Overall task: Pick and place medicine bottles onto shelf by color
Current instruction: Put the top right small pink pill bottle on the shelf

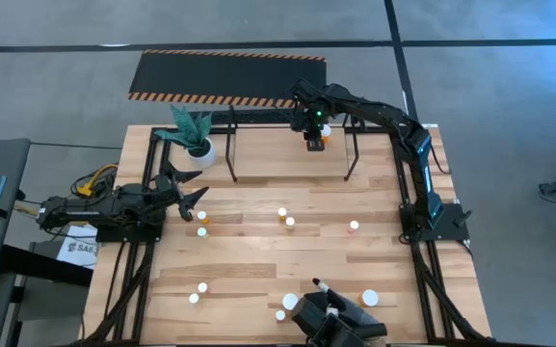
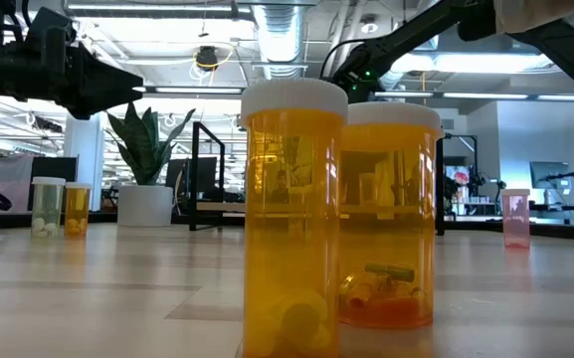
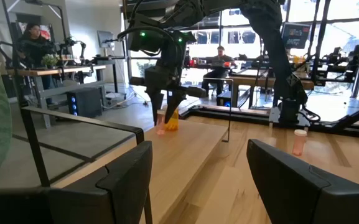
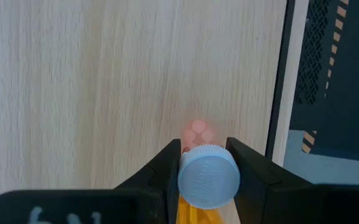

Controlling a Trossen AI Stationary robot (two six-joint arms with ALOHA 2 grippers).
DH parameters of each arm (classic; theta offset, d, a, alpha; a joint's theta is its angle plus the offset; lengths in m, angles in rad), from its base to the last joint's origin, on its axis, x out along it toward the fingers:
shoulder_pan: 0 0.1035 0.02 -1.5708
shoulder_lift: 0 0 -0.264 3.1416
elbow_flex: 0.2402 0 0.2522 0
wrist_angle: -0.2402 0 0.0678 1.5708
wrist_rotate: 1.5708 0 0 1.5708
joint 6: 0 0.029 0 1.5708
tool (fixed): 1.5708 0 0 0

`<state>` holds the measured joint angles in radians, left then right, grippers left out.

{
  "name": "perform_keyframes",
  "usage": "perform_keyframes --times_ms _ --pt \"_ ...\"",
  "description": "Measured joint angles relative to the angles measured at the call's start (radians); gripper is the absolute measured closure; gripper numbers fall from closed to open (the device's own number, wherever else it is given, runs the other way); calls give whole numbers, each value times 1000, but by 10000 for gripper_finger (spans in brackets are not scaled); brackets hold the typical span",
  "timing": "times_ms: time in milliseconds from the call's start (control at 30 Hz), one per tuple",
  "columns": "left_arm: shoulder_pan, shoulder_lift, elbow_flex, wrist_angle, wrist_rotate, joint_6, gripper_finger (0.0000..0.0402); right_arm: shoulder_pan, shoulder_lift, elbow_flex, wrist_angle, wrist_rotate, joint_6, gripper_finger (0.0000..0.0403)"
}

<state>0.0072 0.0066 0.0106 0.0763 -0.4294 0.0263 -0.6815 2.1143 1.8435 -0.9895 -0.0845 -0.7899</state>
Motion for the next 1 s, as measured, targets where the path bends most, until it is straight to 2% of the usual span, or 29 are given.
perform_keyframes --times_ms 1000 --pt "0 0 0 0 0 0 152 -8 2 -21 29 3 -99 273"
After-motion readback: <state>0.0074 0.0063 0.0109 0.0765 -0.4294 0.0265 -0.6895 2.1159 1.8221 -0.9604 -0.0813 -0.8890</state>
